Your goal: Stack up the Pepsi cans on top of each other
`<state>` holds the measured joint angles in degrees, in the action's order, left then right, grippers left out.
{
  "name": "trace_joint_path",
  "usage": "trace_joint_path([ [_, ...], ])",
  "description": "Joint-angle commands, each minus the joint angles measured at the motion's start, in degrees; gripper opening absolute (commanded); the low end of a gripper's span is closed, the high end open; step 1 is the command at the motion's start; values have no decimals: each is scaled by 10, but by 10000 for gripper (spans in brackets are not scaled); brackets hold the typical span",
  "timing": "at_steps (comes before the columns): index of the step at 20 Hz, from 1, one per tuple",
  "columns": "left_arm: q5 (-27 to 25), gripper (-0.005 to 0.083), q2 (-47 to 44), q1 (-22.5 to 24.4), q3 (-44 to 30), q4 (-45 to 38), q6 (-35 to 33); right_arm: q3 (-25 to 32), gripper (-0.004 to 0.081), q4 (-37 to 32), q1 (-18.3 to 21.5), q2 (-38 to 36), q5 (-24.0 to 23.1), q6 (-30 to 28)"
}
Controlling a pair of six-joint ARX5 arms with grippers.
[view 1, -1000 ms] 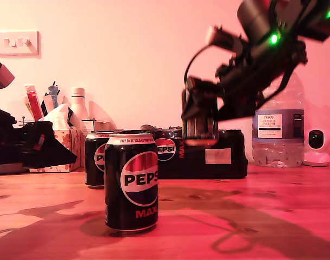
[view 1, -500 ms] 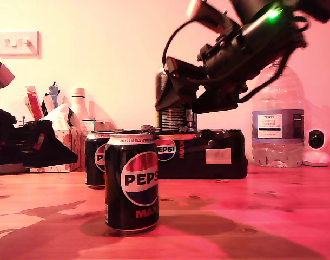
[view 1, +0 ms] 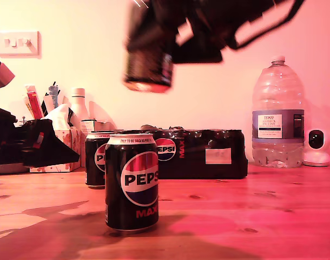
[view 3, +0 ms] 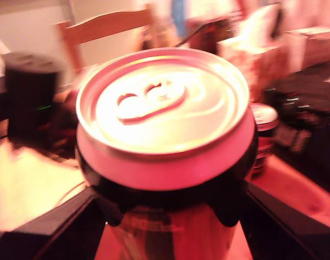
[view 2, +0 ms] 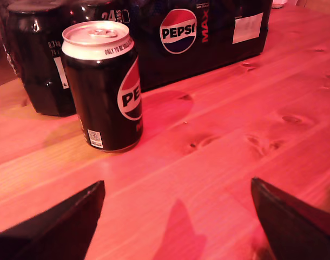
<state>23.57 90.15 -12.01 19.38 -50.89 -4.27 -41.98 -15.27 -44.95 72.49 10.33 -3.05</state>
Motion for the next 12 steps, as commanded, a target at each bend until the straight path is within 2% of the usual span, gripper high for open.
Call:
trace_joint_path([
  [1,2,783,6,-3,-2,-6,-3,-3,365,-11,-1,-26,3,1],
  [7,2,783,6,-3,-2,-6,-3,-3,365,30,-2,-27,2,3],
  [12,2,783,6,-3,-2,-6,-3,-3,365,19,-4,-15,3,11],
])
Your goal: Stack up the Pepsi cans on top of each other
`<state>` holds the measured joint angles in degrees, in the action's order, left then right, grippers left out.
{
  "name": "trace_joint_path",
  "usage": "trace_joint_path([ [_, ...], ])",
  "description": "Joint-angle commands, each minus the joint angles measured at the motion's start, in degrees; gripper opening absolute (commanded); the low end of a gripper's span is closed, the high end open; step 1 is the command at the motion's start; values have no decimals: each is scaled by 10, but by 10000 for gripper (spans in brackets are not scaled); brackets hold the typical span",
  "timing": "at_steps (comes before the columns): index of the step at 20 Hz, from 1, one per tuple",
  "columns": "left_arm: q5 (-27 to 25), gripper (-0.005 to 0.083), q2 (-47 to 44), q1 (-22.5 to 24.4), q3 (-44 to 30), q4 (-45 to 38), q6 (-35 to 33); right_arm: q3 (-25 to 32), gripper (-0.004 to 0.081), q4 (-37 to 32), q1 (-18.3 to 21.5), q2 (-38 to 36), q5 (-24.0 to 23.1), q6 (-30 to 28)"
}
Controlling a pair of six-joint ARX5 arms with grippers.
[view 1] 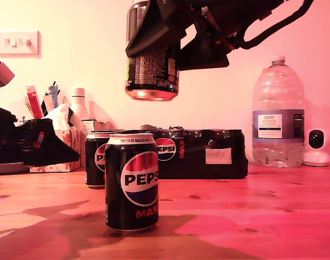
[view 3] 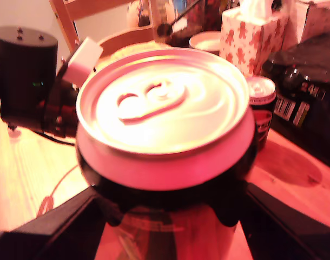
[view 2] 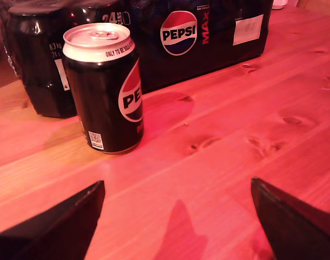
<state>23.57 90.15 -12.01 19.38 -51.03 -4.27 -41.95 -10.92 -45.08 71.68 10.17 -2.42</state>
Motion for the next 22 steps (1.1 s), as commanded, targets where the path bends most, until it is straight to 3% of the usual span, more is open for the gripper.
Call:
trace_joint_path([
  [1,2,783,6,-3,-2,-5,-3,-3,365,-28,-3,1,4,5],
  [9,2,783,6,-3,-1,-5,-3,-3,365,-105,-11,60,10,4],
  [22,2,783,6,-3,-1,-14,-3,-3,364,-107,-14,118,13,-6],
])
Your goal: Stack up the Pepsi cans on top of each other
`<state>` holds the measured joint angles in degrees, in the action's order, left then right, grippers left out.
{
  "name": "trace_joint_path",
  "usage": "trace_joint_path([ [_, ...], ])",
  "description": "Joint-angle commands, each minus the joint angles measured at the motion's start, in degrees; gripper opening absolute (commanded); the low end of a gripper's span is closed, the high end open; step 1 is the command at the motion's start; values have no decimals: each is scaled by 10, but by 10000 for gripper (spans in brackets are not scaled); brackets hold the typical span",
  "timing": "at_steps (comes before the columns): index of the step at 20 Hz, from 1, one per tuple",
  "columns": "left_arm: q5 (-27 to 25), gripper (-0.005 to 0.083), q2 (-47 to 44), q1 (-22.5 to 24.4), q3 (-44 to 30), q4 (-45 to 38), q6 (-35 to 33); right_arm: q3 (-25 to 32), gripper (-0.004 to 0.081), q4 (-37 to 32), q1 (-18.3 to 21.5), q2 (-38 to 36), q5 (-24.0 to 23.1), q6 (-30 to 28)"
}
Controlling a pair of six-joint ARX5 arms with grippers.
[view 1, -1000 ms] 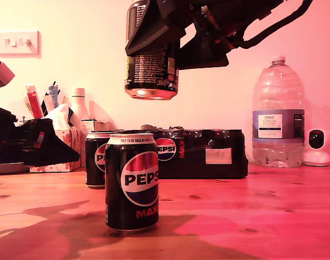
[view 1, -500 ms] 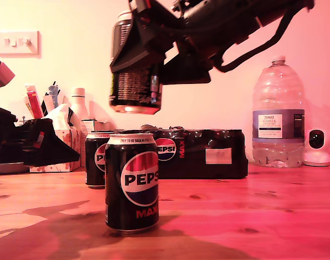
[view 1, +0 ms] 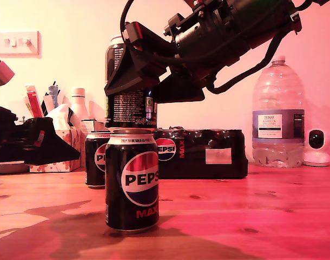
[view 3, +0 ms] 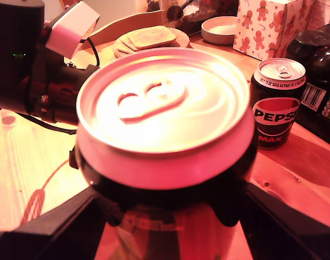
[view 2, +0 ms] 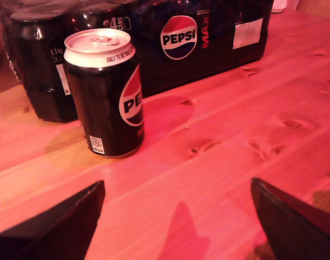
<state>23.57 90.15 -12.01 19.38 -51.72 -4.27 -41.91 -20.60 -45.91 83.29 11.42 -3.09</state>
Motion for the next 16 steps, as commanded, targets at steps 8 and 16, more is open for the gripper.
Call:
trace_joint_path([
  [8,2,783,6,-3,-1,-7,-3,-3,365,16,-6,2,1,0],
  [16,2,783,6,-3,-1,-7,-3,-3,370,23,-6,2,-5,2],
])
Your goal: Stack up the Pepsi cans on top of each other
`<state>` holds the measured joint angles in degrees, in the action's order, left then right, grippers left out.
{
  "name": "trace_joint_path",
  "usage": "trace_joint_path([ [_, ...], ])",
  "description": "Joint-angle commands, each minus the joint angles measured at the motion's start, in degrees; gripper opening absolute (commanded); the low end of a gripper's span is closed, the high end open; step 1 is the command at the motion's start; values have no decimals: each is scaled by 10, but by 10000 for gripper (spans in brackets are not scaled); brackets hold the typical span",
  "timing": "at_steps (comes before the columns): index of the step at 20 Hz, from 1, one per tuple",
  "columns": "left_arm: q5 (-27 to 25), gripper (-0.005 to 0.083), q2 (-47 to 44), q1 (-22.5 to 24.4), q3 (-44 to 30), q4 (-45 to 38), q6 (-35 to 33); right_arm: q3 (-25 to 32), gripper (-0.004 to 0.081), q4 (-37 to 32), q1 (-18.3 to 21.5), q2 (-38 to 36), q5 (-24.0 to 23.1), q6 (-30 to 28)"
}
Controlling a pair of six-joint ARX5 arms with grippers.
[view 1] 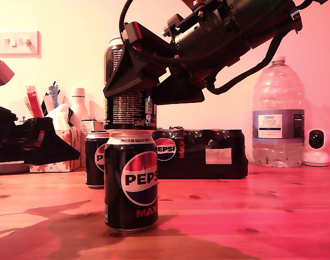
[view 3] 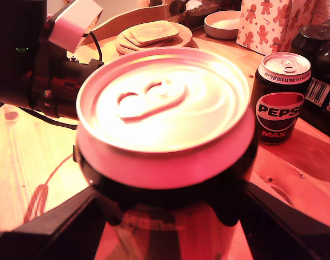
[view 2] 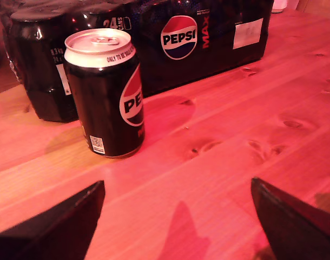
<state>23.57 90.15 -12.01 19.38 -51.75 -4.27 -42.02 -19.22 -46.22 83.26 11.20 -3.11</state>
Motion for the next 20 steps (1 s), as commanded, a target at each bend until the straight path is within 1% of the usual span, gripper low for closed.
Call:
trace_joint_path([
  [1,2,783,6,-3,-1,-7,-3,-2,370,9,-3,2,-2,3],
  [2,2,783,6,-3,-1,-7,-3,-2,370,8,-3,2,-2,16],
  [4,2,783,6,-3,-1,-7,-3,-2,385,8,-3,2,-2,16],
  [5,2,783,6,-3,-1,-7,-3,-2,464,7,-4,2,-2,16],
  [7,2,783,6,-3,-1,-7,-3,-2,706,7,-6,2,-11,16],
  [8,2,783,6,-3,-1,-7,-3,-2,759,12,-7,2,-24,16],
  [10,2,783,6,-3,-1,-7,-3,-2,762,23,-10,2,-30,16],
  [15,2,783,6,-3,-1,-7,-3,-9,762,25,-10,0,-40,16],
  [20,2,783,6,-3,-1,-7,-3,-20,762,60,-10,-42,-43,12],
])
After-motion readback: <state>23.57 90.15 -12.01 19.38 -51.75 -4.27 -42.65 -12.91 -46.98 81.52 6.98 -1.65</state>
